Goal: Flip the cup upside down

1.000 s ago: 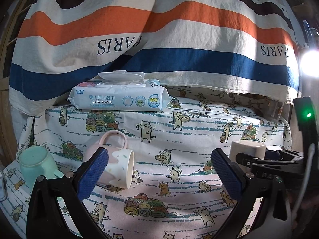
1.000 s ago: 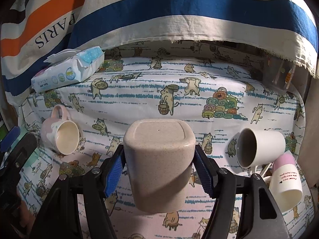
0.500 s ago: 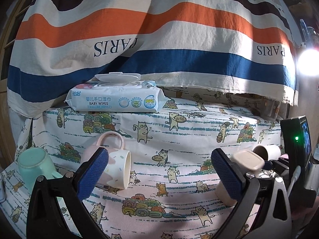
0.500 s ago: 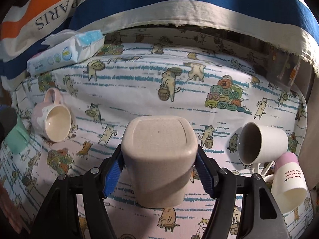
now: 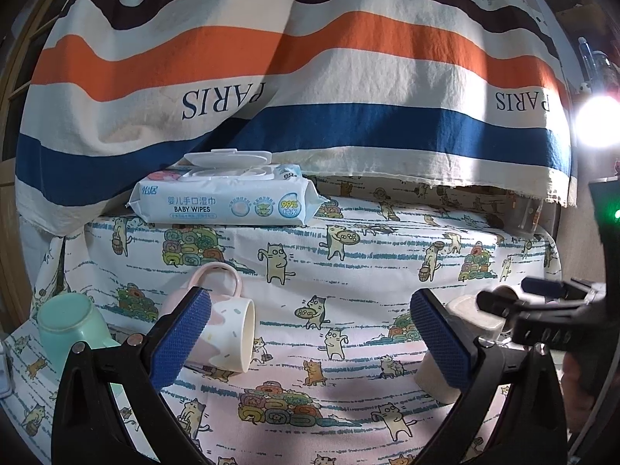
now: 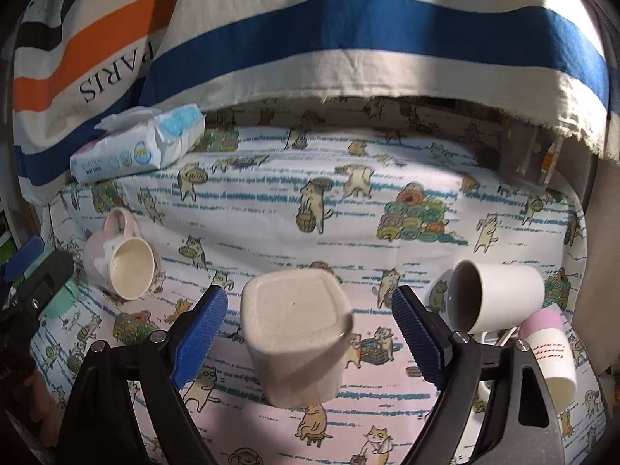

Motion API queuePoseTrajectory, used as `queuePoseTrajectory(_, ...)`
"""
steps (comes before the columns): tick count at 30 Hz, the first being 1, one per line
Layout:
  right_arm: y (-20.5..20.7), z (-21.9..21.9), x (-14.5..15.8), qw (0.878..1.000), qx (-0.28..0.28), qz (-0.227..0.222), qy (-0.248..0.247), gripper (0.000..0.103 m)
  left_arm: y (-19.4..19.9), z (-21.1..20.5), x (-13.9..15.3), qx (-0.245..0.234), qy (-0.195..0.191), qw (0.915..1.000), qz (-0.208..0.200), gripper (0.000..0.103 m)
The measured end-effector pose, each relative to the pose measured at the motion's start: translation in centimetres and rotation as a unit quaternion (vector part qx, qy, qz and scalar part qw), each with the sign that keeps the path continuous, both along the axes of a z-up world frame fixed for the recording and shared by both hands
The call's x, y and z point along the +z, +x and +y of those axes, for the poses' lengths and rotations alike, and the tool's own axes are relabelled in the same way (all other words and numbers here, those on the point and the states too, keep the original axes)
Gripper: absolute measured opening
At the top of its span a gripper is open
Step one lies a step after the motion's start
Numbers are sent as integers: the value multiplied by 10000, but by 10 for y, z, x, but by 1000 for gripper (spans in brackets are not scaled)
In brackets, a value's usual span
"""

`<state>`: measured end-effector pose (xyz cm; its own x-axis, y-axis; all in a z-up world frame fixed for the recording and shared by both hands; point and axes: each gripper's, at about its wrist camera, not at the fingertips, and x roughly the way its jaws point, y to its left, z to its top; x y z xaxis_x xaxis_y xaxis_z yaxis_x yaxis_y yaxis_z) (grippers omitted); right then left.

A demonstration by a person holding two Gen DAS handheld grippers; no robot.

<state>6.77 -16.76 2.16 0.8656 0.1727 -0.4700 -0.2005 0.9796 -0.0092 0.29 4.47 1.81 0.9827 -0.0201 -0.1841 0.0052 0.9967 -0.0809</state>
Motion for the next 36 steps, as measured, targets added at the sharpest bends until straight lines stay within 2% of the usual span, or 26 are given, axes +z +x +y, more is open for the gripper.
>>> queuePoseTrajectory(7,-15,-23,19,9986,-79,-492,159,96,-7,-4,3,-34,97,9998,-168,102)
queuePoseTrajectory(9,-23,-31,23,9967,-69,-785,214,102,-8,-5,4,-60,102,9998,-184,102)
queuePoseTrajectory(12,-40,-44,24,9907,-31,-1317,348,102,-11,-6,4,-65,127,9996,-246,102)
queuePoseTrajectory(15,-48,-56,22,9863,78,-1597,403,102,-12,-9,3,-91,181,9993,-312,102)
queuePoseTrajectory(20,-47,-71,13,9863,133,-1569,481,102,-13,-17,-1,-100,375,9985,-374,102)
queuePoseTrajectory(24,-44,-79,1,9854,-16,-1661,382,102,-12,-21,-5,-189,419,9984,-342,102)
queuePoseTrajectory(29,-37,-85,-12,9867,-62,-1572,410,102,-8,-23,-8,-243,412,9986,-217,102)
queuePoseTrajectory(32,-30,-86,-16,9893,2,-1389,454,102,-4,-21,-10,-249,318,9991,-102,102)
queuePoseTrajectory(36,-20,-80,-22,9940,-72,-1054,276,102,1,-21,-12,-237,306,9992,35,102)
